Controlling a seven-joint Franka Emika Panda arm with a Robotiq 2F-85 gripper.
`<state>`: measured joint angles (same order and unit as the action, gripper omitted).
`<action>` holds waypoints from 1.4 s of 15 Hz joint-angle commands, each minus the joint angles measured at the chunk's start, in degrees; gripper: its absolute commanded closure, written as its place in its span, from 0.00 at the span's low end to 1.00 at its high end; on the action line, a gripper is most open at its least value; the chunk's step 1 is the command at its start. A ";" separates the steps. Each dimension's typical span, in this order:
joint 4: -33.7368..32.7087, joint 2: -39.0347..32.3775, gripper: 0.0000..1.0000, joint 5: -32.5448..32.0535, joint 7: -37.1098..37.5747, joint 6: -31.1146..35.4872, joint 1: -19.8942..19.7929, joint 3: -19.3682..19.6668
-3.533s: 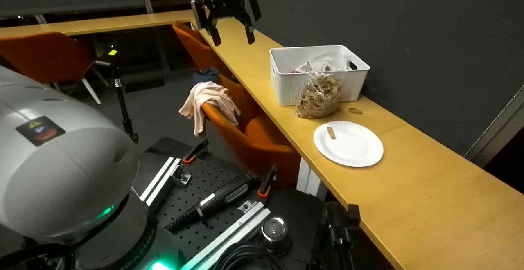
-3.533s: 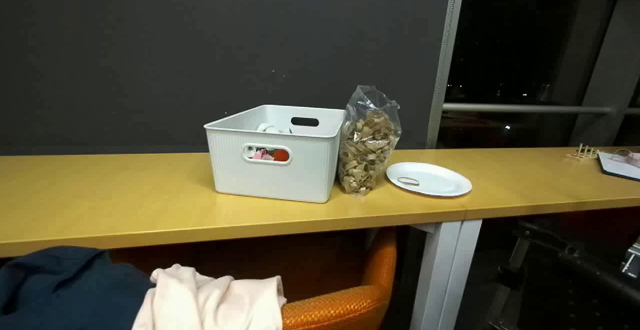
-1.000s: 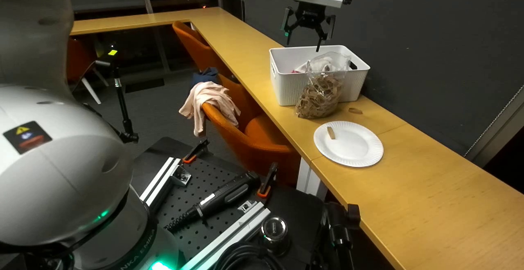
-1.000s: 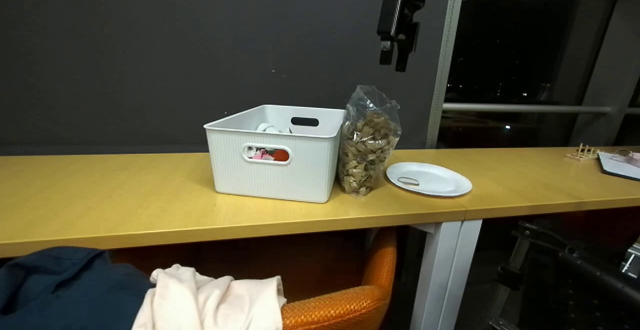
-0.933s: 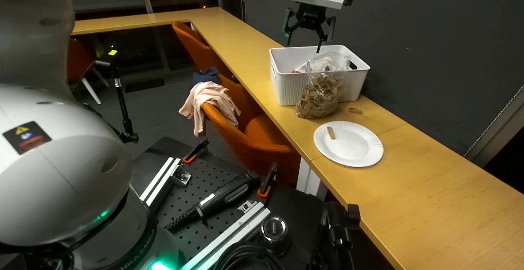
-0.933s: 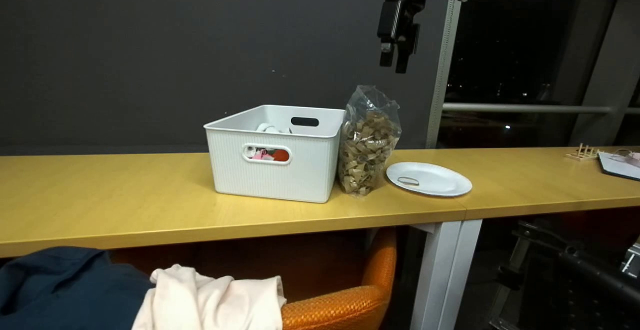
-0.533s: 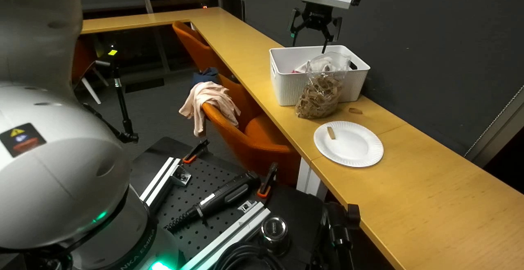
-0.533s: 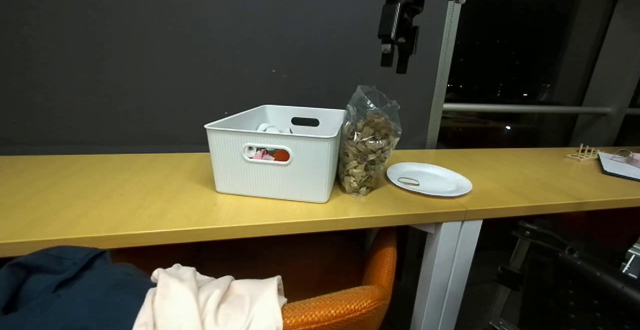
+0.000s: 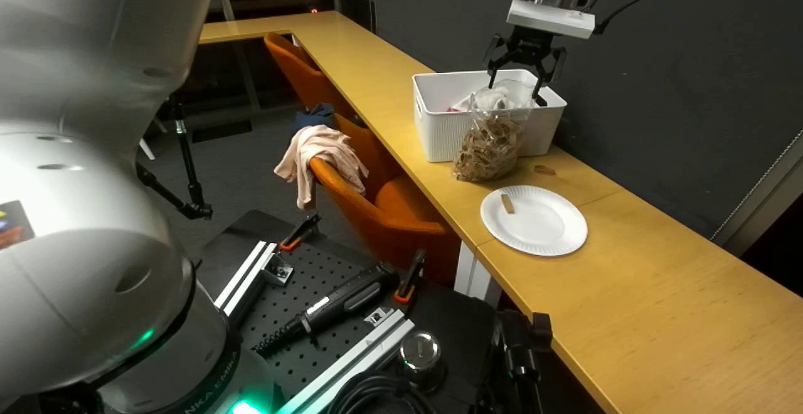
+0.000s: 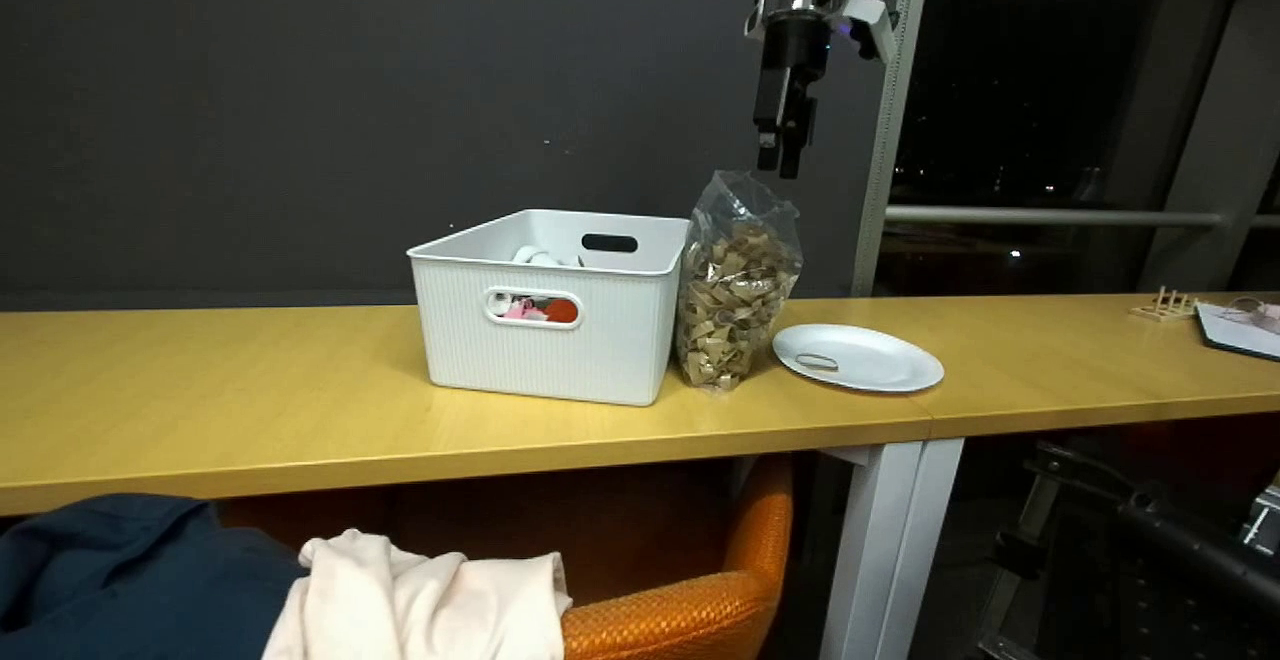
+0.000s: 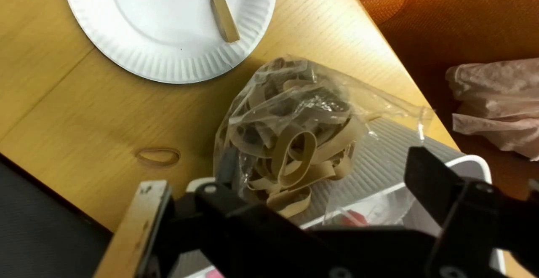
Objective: Remove some rubber bands from the plastic bag and then put them on the white plate
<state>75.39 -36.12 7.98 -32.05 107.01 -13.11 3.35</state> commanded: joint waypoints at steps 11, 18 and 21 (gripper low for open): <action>-3.62 -3.97 0.58 -12.47 14.73 6.39 5.94 0.31; -2.33 -2.15 1.00 -14.64 20.03 6.83 6.80 0.72; -4.18 -4.30 1.00 -14.13 19.12 5.65 6.31 0.18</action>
<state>71.05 -40.22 -5.29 -13.18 113.27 -6.91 3.53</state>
